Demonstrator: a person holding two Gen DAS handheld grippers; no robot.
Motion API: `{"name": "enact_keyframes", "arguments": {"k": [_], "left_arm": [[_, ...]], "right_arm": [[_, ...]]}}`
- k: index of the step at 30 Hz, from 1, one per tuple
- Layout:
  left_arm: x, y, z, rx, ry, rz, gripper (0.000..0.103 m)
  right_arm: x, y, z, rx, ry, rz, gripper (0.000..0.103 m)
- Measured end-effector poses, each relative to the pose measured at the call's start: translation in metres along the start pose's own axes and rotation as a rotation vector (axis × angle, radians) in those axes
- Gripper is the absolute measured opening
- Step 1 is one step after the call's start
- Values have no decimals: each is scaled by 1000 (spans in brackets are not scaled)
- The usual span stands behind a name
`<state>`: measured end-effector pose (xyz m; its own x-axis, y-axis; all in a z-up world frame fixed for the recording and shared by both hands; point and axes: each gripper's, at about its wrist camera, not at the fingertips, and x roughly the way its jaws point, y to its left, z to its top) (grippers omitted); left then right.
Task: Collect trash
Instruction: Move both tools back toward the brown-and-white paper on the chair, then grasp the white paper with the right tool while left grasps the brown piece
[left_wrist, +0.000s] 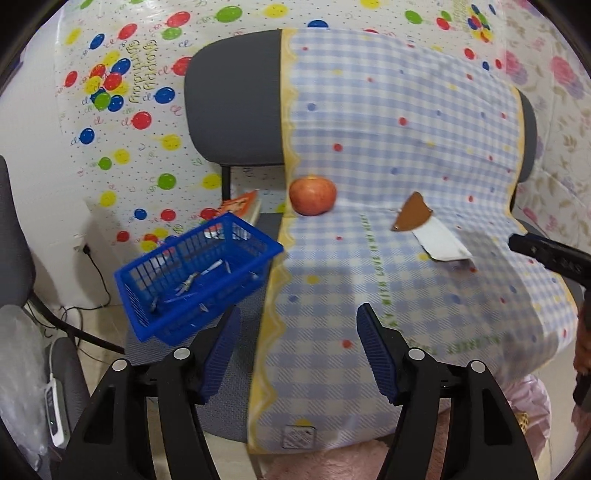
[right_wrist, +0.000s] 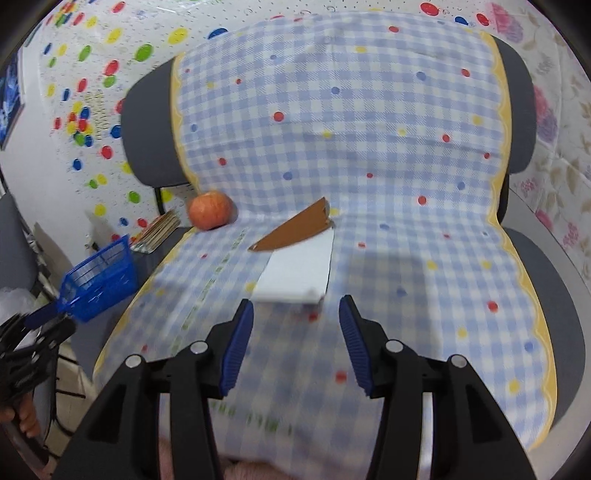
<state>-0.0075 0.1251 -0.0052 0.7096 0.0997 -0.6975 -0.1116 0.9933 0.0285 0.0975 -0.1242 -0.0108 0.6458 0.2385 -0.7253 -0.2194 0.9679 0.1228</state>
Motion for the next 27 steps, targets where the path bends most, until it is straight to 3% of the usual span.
{"name": "enact_keyframes", "arguments": {"k": [3,8,13,17,19,21,24,26,27], "left_arm": [[3,3,7,3,-6,9,66],[15,5,16,2,-5,13,66],[25,8,14,1,15,13,66],[28,11,15,-2,22,16,66],[27,11,14,0,21,12,66],[25,10,13,9,21,14,66],[21,13,12,7,18,14,66],[20,15,10,-2,22,10,66],[19,15,9,-4,25,6,66]], "right_arm": [[24,-4,11,18,23,-32,68],[74,-24,20,111,137,-86,75],[117,-33,16,201,264,-70,77],[128,-19,19,138,275,-162,78],[128,-19,18,133,279,-164,78],[126,-18,17,126,277,-168,70],[118,-11,16,107,268,-184,42],[115,-10,14,104,257,-194,39],[111,-12,13,118,243,-191,32]]}}
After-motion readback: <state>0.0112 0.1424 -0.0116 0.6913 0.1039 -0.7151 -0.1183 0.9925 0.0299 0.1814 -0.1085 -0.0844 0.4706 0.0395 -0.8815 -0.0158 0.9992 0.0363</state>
